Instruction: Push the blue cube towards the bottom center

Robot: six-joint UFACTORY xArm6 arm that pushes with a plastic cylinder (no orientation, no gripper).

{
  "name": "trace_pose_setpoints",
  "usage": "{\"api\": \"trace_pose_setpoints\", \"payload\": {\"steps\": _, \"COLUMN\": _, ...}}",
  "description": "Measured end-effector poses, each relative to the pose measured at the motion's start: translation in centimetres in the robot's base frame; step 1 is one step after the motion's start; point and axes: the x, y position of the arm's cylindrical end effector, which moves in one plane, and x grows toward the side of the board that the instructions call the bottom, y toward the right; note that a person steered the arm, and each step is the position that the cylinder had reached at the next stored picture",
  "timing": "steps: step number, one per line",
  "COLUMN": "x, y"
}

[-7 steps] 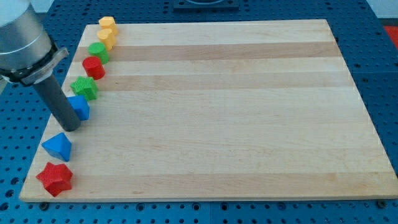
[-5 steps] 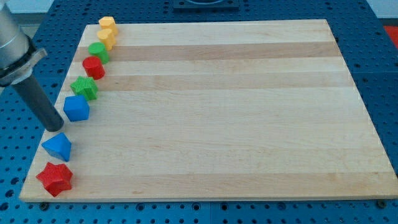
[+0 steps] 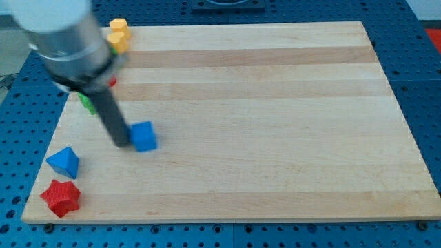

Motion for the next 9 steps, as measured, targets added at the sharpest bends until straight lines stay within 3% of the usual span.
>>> {"api": "trace_pose_setpoints", "payload": {"steps": 2, "x": 6.1, "y": 16.2}}
{"api": "trace_pose_setpoints", "payload": {"steps": 6, "x": 6.2, "y": 3.6}}
{"api": "trace_pose_setpoints", "payload": {"steps": 9, "x": -2.9, "y": -8.9}}
